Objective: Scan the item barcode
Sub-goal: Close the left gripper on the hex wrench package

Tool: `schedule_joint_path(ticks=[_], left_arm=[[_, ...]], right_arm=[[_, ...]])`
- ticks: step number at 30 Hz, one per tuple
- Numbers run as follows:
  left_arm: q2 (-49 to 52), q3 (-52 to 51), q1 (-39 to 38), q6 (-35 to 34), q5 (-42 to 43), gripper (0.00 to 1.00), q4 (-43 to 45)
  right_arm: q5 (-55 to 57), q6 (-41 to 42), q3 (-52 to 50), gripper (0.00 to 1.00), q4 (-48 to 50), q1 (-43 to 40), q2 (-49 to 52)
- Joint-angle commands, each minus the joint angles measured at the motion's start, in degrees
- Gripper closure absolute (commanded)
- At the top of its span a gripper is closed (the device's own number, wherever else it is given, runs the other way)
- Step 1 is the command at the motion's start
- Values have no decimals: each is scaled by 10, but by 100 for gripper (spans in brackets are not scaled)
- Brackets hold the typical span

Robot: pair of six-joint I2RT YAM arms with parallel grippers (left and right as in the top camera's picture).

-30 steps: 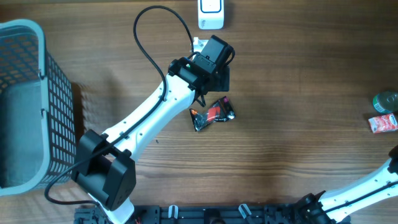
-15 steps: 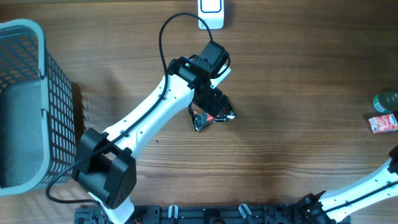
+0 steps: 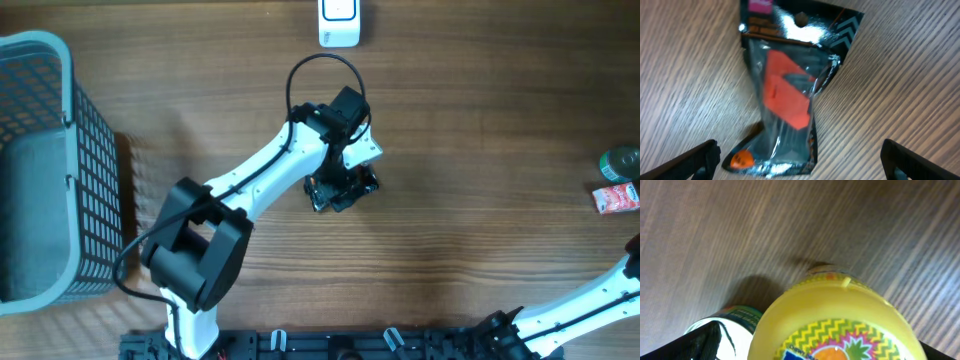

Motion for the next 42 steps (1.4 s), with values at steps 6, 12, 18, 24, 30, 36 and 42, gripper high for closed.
schedule_joint_path(ticks=[6,12,18,24,30,36,42], left_arm=[[42,-4,-9,52,20,0,23],[63,-6,-9,71,22,5,57],[85,-9,-8,71,22,15,105],[100,-28,-7,71,17,27,113],[100,-49,0,71,-9,29,97],[100,-50,0,63,-9,61,56],[100,-50,2,36,-17,69,68]], right_arm=[[-30,0,-3,0,10,4,-41],[-30,0,-3,0,24,4,-97],[-30,2,-3,0,31,5,-158],[-67,2,-3,0,39,5,-193],[-71,3,-3,0,38,5,-198],[-84,5,-3,0,39,23,-198],[-63,-3,-3,0,41,81,-198]])
